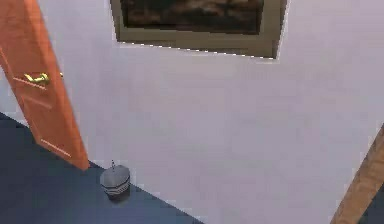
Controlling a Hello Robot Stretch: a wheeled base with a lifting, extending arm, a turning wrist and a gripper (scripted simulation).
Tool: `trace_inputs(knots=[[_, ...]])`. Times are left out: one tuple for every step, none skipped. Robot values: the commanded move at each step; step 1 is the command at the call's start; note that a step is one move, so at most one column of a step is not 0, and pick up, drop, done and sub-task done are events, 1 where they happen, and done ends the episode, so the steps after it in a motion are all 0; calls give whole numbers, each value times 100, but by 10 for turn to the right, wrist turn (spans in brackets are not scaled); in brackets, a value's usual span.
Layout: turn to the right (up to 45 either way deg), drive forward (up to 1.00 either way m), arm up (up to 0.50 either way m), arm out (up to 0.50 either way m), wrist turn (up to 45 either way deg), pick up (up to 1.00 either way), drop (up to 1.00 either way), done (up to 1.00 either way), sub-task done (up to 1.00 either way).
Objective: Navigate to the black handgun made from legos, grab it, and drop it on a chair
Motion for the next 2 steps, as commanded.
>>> trace_inputs(knots=[[-450, 0, 0, 0, 0, 0, 0, 0, 0], [-30, 0, 0, 0, 0, 0, 0, 0, 0]])
